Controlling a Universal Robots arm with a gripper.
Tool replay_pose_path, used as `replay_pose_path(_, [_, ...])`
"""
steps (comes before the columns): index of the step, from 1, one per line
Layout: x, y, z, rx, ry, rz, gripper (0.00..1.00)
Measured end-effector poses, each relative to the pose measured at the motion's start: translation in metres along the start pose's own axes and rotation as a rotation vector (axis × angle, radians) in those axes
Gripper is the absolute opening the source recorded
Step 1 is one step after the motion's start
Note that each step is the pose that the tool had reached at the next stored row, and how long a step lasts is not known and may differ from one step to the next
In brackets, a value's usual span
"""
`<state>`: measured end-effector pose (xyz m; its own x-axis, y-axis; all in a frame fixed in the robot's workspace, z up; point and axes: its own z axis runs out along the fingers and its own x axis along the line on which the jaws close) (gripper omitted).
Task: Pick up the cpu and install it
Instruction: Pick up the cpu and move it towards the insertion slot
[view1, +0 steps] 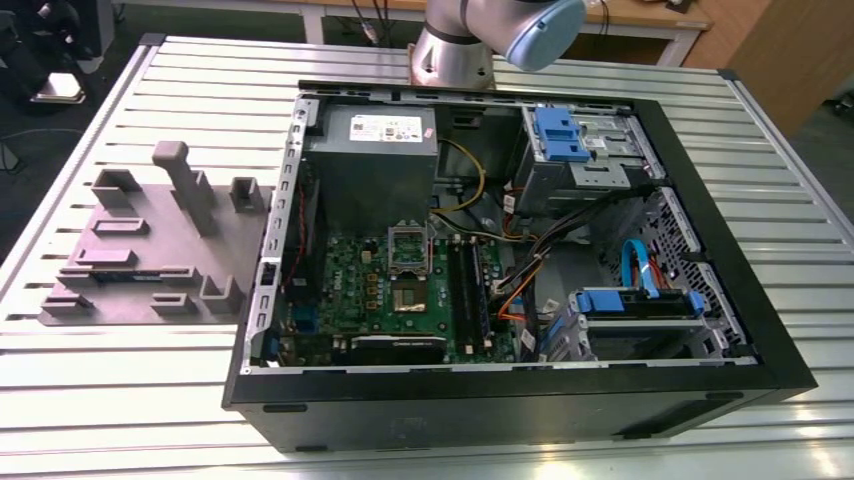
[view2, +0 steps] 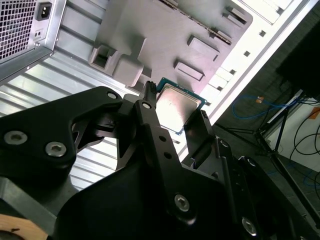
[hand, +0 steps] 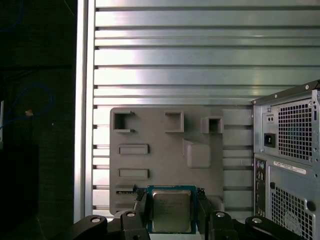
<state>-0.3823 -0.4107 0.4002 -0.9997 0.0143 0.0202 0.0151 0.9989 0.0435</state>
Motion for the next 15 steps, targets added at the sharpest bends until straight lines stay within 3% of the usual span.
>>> replay_pose_path(15, [-0.0039, 0.0001, -0.0001, 0.0, 0.0, 0.0, 0.47])
